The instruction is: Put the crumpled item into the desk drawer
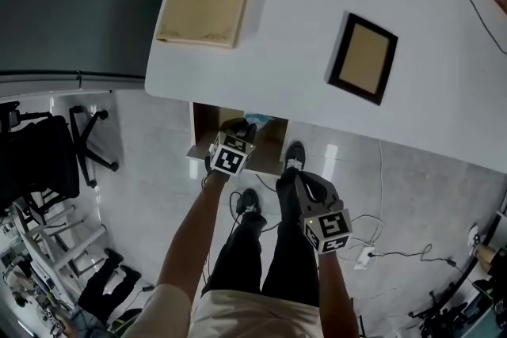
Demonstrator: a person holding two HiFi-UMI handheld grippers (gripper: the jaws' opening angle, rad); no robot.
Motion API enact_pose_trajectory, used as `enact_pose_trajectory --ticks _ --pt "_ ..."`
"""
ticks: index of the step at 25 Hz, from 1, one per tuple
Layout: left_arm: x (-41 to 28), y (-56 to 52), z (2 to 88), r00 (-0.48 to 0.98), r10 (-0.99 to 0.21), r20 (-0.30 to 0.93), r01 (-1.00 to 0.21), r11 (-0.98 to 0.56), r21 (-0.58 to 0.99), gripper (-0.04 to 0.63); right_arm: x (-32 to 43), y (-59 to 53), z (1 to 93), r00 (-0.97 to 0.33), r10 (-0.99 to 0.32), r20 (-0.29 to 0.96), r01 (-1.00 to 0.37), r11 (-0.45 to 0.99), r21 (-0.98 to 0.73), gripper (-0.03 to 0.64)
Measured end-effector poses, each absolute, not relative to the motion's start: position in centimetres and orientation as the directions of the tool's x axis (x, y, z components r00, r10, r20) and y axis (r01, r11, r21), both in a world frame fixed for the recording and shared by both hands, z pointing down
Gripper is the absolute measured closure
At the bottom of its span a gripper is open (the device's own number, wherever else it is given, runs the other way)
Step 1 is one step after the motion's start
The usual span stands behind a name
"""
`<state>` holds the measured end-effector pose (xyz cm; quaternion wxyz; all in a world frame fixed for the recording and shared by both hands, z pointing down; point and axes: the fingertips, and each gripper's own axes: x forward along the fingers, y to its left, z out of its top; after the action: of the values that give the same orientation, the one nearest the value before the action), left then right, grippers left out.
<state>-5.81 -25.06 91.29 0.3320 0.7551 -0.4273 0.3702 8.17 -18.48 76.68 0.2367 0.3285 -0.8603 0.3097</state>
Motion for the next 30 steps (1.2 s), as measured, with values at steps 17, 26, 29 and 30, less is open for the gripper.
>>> enact_pose_trajectory --ticks 17,26,29,30 --pt "-5.1 -24.7 94.4 0.334 -0.277 0.901 -0.799 -0.591 0.115 0.518 9.2 -18.8 77.4 -0.674 -0.384 0.631 -0.693 0.624 -0.36 0.592" --pt "-4.4 -24.3 94.6 0.364 -0.225 0.904 -0.784 -0.598 0.167 0.48 9.0 -18.4 77.1 -0.674 -0.38 0.634 -0.691 0.629 -0.357 0.592" --pt "-4.3 -24.3 94.1 0.38 -0.229 0.896 -0.781 -0.598 0.179 0.459 9.0 -17.6 77.5 -0.665 -0.374 0.647 -0.696 0.623 -0.356 0.592" --pt "-4.4 -24.4 93.7 0.382 -0.235 0.894 -0.781 -0.599 0.176 0.459 8.9 -17.4 77.5 -0.662 -0.375 0.649 -0.7 0.618 -0.358 0.592"
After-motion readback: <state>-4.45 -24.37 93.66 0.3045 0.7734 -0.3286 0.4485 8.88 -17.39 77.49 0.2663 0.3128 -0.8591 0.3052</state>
